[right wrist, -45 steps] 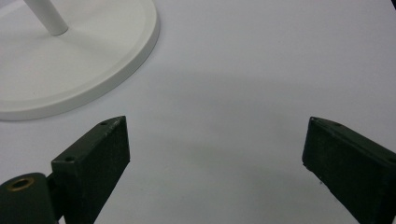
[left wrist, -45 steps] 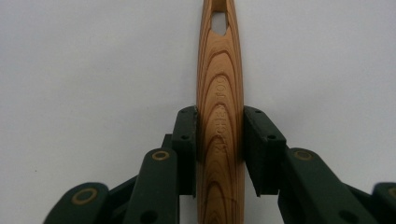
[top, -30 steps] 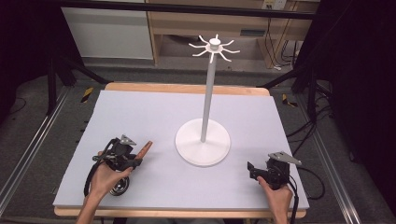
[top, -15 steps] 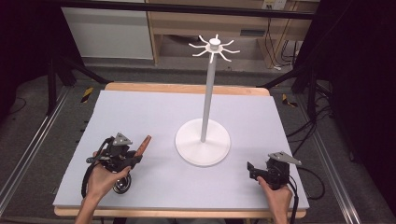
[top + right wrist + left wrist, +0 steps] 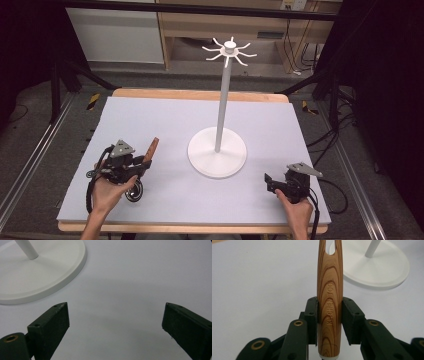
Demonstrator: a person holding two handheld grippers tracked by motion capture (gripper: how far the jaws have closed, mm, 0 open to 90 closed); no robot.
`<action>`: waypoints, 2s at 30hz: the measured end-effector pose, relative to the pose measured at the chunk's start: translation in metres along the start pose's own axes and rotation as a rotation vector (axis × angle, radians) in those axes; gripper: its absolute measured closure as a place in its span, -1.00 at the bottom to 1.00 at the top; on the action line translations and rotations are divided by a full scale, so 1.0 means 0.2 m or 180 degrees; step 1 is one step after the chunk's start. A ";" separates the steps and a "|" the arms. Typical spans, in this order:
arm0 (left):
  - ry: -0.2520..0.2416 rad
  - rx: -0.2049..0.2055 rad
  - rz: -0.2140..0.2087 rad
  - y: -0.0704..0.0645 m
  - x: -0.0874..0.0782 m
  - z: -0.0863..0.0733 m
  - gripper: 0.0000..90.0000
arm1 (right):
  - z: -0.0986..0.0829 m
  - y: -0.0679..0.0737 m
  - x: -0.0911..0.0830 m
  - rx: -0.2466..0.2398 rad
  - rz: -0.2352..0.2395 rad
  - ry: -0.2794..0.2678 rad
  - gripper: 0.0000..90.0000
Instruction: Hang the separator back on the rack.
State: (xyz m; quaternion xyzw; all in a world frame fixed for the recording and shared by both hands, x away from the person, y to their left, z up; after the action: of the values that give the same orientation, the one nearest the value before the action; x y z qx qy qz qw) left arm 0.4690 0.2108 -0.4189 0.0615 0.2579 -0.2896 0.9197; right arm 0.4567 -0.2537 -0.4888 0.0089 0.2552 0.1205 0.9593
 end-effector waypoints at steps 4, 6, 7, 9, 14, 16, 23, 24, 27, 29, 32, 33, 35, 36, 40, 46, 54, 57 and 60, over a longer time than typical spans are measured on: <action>-0.0260 0.0000 0.0014 -0.02 -0.04 0.04 0.50 | 0.00 0.00 0.00 -0.0040 0.0011 0.0006 -0.83; -0.0322 0.0045 -0.0018 -0.02 -0.05 0.06 0.50 | 0.00 0.00 0.00 -0.0038 0.0008 0.0002 -0.83; -0.0322 0.0045 -0.0018 -0.02 -0.05 0.06 0.50 | 0.00 0.00 0.00 -0.0038 0.0008 0.0002 -0.83; -0.0391 0.0059 -0.0059 -0.03 -0.07 0.08 0.50 | 0.00 0.00 0.00 -0.0020 0.0000 -0.0004 -0.83; -0.0606 0.0059 -0.0135 -0.07 -0.09 0.14 0.50 | 0.00 -0.01 0.00 0.0048 -0.0007 -0.0013 -0.83; -0.0685 0.0091 -0.0139 -0.08 -0.09 0.17 0.50 | 0.00 -0.01 0.00 0.0025 0.0001 -0.0015 -0.83; -0.0872 0.0131 -0.0212 -0.13 -0.12 0.27 0.50 | 0.01 0.01 -0.01 -0.0034 -0.0018 -0.0106 -0.81; -0.0932 0.0112 -0.0235 -0.13 -0.13 0.29 0.50 | 0.02 0.01 -0.02 -0.0036 -0.0028 -0.0149 -0.81; -0.0998 0.0112 -0.0255 -0.14 -0.14 0.32 0.50 | 0.02 0.01 -0.02 -0.0008 -0.0033 -0.0155 -0.81; -0.1022 0.0147 -0.0261 -0.15 -0.15 0.35 0.50 | 0.01 0.01 -0.02 -0.0018 -0.0030 -0.0150 -0.82; -0.1027 0.0184 -0.0264 -0.16 -0.15 0.37 0.50 | 0.01 0.00 -0.02 -0.0012 -0.0029 -0.0146 -0.82; -0.1036 0.0204 -0.0260 -0.17 -0.15 0.39 0.50 | 0.01 0.01 -0.02 -0.0002 -0.0024 -0.0138 -0.82; -0.1031 0.0231 -0.0255 -0.17 -0.15 0.40 0.50 | 0.01 0.01 -0.01 -0.0005 -0.0021 -0.0136 -0.82; -0.1054 0.0244 -0.0246 -0.17 -0.15 0.42 0.50 | 0.01 0.01 -0.01 0.0000 -0.0016 -0.0128 -0.82; -0.1099 0.0226 -0.0293 -0.19 -0.15 0.45 0.50 | 0.01 0.01 -0.02 0.0001 -0.0019 -0.0129 -0.82; -0.1199 0.0246 -0.0302 -0.20 -0.16 0.52 0.50 | 0.01 0.00 -0.01 0.0007 -0.0026 -0.0122 -0.82; -0.1338 0.0202 -0.0361 -0.21 -0.19 0.59 0.50 | 0.01 0.00 -0.02 0.0010 -0.0027 -0.0127 -0.82; -0.1389 0.0198 -0.0380 -0.22 -0.20 0.61 0.50 | 0.01 0.00 -0.02 0.0013 -0.0028 -0.0124 -0.82; -0.1423 0.0183 -0.0397 -0.22 -0.21 0.62 0.50 | 0.01 0.00 -0.02 0.0014 -0.0024 -0.0130 -0.82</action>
State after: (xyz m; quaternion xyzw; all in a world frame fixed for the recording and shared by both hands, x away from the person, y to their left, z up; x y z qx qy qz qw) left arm 0.4695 0.1617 -0.2892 0.0059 0.0428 -0.3595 0.9322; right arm 0.4547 -0.2547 -0.4856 0.0125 0.2358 0.1160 0.9648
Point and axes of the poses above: each handheld gripper's, and its own axes: x roughly forward along the jaws, z roughly out of its top, y roughly to its left, the point moved 4 cm from there along x, roughly forward along the jaws, and after that the axes turned 8 degrees about -y, right-handed, at the moved point
